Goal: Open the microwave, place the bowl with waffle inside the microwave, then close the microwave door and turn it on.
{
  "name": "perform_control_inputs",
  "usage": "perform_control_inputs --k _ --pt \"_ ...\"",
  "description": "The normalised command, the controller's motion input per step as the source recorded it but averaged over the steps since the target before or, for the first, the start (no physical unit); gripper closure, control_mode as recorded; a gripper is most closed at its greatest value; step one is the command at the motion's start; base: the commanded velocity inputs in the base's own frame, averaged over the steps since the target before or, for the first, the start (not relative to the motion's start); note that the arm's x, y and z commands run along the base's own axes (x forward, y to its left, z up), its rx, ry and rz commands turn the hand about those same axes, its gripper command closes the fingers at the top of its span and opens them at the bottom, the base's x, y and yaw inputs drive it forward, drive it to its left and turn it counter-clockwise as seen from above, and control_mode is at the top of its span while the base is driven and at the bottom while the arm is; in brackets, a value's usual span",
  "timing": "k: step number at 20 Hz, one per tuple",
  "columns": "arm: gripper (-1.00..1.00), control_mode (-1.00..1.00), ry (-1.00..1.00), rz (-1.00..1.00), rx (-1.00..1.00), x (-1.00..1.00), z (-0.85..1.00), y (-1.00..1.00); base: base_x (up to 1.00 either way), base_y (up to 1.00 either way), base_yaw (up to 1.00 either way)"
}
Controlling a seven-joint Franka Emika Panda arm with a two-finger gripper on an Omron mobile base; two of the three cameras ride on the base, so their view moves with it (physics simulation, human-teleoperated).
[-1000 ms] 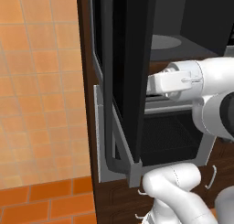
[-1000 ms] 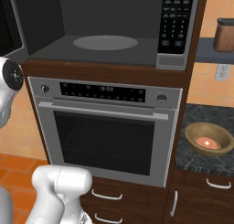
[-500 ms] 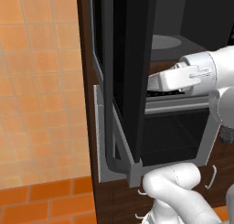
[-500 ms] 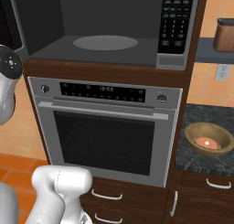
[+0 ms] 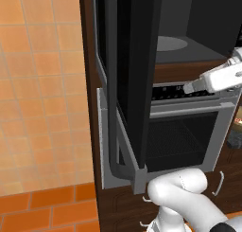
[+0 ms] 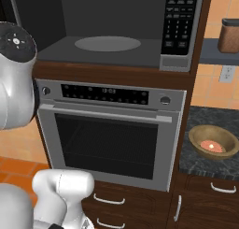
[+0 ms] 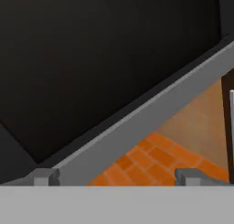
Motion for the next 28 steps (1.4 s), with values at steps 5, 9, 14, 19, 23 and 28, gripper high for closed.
perform_control_inputs --k 5,9,14,19,23,28 --pt "-1.0 -1.0 0.0 -0.27 -0.35 0.0 -0.41 -0.87 0.0 0.0 0.0" --pt "-1.0 -1.0 0.0 -0.32 -0.35 0.05 -0.98 -0.73 0.0 0.0 0.0" --pt "-1.0 -1.0 0.0 -0.32 -0.28 0.2 -0.95 -0.72 0.0 0.0 0.0" --pt "-1.0 -1.0 0.0 -0.35 -0.17 0.58 -0.51 -0.82 0.0 0.0 0.0" --pt "-1.0 -1.0 0.01 -0.34 -0.01 0.45 -0.18 -1.0 0.0 0.0 0.0" --pt "-1.0 -1.0 0.01 -0.39 0.09 0.33 -0.15 -1.0 0.0 0.0 0.0"
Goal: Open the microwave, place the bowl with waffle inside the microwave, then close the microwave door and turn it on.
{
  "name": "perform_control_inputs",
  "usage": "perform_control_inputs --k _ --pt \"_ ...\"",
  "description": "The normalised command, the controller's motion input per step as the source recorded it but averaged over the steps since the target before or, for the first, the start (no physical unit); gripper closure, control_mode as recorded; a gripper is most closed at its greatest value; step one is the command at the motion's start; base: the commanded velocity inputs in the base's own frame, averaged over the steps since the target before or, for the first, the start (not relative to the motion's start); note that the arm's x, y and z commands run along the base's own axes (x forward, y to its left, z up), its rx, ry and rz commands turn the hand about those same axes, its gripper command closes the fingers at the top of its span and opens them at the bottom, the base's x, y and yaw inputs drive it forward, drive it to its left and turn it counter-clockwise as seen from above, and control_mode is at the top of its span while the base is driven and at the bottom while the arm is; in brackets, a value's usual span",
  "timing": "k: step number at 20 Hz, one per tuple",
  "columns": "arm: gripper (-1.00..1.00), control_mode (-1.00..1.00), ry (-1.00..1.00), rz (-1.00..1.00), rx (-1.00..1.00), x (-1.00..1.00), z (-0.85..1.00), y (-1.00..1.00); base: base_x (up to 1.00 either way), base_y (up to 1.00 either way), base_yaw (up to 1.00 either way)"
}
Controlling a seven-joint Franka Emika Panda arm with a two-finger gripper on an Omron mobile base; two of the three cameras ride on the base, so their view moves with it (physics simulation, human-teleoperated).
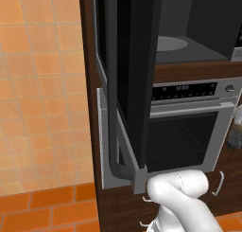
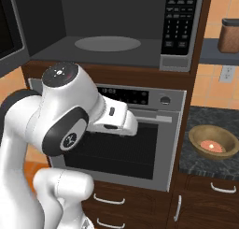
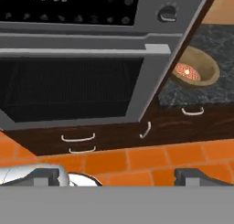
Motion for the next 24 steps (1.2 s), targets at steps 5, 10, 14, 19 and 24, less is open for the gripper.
perform_control_inputs --k 5,10,14,19,24 --pt "-1.0 -1.0 0.0 -0.41 0.19 0.24 -0.1 -1.0 0.0 0.0 0.0" --pt "-1.0 -1.0 0.0 -0.39 0.28 0.08 -0.02 -1.0 0.0 0.0 0.0" --pt "-1.0 -1.0 -0.01 -0.38 0.25 0.41 -0.38 -1.0 0.0 0.0 0.0" --pt "-1.0 -1.0 -0.13 -0.31 0.34 0.43 -0.53 -0.95 0.0 0.0 0.0" --pt "-1.0 -1.0 -0.23 -0.13 0.33 0.15 -0.57 -0.42 0.0 0.0 0.0"
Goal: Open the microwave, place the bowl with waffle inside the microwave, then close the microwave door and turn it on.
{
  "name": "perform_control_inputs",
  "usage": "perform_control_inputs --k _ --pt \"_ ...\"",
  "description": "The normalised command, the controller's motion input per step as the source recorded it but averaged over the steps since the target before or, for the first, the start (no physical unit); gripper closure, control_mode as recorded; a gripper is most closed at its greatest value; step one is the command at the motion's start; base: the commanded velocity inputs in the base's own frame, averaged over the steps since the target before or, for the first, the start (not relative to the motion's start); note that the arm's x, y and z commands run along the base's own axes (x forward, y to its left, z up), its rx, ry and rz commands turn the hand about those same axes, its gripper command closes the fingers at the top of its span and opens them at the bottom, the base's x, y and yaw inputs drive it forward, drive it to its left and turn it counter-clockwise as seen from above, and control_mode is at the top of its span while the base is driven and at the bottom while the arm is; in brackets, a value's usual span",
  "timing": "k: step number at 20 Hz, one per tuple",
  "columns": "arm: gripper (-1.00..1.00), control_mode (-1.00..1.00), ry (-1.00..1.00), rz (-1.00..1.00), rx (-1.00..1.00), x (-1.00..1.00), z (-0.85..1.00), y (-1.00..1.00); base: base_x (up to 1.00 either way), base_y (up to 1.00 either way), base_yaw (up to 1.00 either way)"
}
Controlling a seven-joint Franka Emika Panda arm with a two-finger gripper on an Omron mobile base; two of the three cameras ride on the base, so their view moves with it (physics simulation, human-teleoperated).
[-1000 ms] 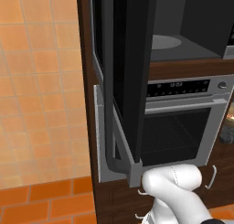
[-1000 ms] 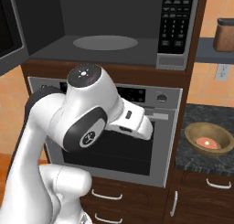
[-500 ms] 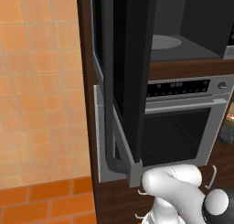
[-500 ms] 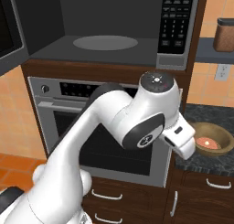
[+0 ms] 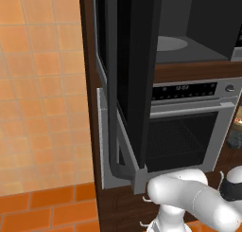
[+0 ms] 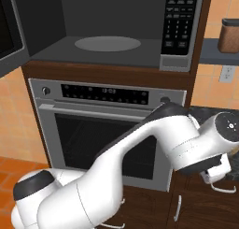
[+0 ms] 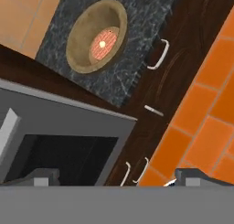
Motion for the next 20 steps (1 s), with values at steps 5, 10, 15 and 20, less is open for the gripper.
perform_control_inputs --k 5,10,15,20 --pt "-1.0 -1.0 -0.13 0.0 0.11 0.08 -0.01 0.0 0.0 0.0 0.0" --pt "-1.0 -1.0 0.0 0.0 0.01 0.41 -0.21 0.0 0.0 0.0 0.0" --pt "-1.0 -1.0 -0.04 0.0 0.06 0.59 -0.6 -0.05 0.0 0.0 0.0" --pt "-1.0 -1.0 -0.08 0.0 0.15 0.49 -0.67 -0.41 0.0 0.0 0.0"
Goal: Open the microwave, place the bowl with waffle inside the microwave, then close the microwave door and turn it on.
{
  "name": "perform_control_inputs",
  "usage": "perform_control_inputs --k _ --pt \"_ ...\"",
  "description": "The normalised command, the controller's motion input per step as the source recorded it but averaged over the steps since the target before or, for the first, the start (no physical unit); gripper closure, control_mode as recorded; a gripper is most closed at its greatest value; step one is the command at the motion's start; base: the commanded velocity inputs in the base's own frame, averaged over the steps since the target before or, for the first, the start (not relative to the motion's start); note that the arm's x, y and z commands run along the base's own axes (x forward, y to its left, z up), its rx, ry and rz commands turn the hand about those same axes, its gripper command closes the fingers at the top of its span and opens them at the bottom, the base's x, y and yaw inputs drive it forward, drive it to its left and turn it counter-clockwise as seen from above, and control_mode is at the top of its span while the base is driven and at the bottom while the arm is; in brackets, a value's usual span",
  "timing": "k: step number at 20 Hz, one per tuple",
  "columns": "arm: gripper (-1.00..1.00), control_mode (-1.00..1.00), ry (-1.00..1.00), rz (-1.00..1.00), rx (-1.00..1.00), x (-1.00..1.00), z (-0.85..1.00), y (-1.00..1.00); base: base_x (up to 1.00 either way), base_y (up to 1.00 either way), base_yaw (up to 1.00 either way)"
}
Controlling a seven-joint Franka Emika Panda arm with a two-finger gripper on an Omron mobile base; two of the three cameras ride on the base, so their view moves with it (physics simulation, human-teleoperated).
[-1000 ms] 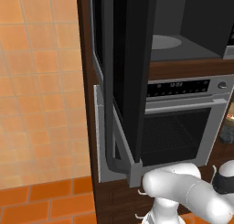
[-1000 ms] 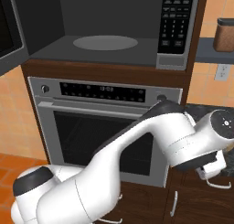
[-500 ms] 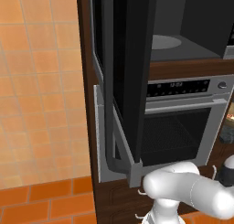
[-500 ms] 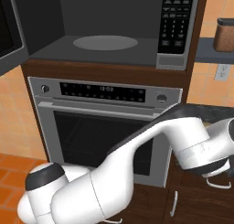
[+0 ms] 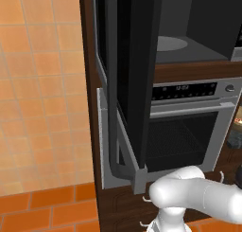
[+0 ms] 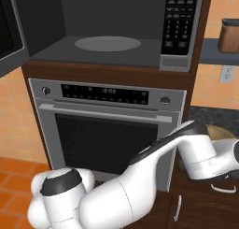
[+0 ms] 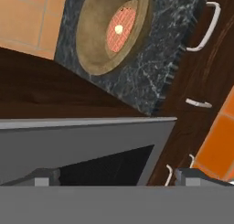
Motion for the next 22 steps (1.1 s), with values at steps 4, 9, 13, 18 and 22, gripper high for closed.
perform_control_inputs --k 4,9,13,18,22 --pt "-1.0 -1.0 -0.04 -0.01 0.14 0.42 -0.46 -0.58 0.0 0.0 0.0" --pt "-1.0 -1.0 0.0 -0.03 0.1 0.43 -0.06 -0.7 0.0 0.0 0.0" --pt "-1.0 -1.0 0.0 -0.02 0.05 0.46 -0.08 -0.47 0.0 0.0 0.0" --pt "-1.0 -1.0 0.02 -0.04 0.01 0.76 -0.36 -0.48 0.0 0.0 0.0" --pt "-1.0 -1.0 0.11 -0.08 0.04 0.69 -0.43 -0.69 0.0 0.0 0.0"
